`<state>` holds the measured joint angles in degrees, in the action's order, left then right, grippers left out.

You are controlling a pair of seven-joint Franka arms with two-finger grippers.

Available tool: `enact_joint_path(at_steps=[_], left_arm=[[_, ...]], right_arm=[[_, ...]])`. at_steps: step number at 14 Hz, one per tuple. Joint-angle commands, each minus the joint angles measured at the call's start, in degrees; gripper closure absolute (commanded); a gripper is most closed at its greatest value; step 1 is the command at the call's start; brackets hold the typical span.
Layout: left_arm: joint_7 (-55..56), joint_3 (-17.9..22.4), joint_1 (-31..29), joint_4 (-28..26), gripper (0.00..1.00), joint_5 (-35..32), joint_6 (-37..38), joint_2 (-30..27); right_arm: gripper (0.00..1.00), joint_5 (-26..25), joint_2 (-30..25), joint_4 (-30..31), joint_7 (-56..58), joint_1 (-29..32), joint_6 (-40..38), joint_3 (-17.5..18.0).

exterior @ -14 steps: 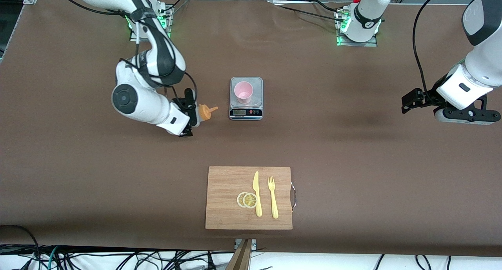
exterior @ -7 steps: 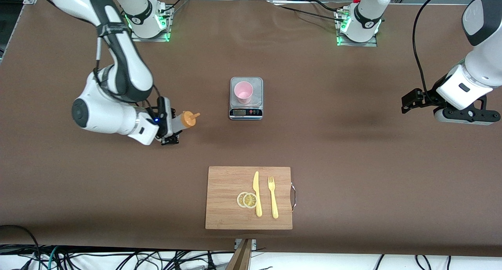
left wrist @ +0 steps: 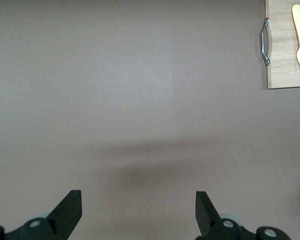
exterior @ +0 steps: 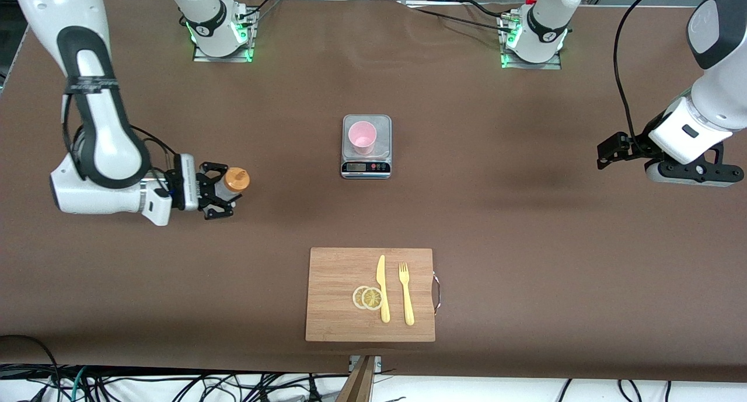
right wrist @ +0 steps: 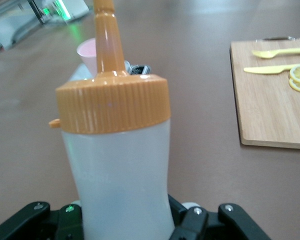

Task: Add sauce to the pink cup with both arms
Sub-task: 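Carry the bottle upright back beside its starting spot, then lower the bottle onto the table with the right gripper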

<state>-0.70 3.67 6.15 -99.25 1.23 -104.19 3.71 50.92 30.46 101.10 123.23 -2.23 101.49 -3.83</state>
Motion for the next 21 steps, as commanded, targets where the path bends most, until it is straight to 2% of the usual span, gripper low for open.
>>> enact_joint_path(at_steps=[1,9,12,21], left_arm=[[-1.58,0.11,-0.26,0.11,0.00,1.14,0.13,-0.02],[-1.58,0.11,-0.26,0.11,0.00,1.14,0.13,-0.02],[-1.58,0.11,-0.26,0.11,0.00,1.14,0.13,-0.02],[-1.58,0.11,-0.26,0.11,0.00,1.14,0.13,-0.02]], right_arm=[[1.00,5.92,2.75,-0.20,5.77,5.20,-7.68,0.92],[1.00,7.26,10.84,-0.03,15.19,14.79,-21.84,0.92],[1.00,7.26,14.18,-0.03,17.74,16.38,-23.96,0.92],[1.00,7.17,17.44,0.32,19.24,16.91,-25.11,0.92]])
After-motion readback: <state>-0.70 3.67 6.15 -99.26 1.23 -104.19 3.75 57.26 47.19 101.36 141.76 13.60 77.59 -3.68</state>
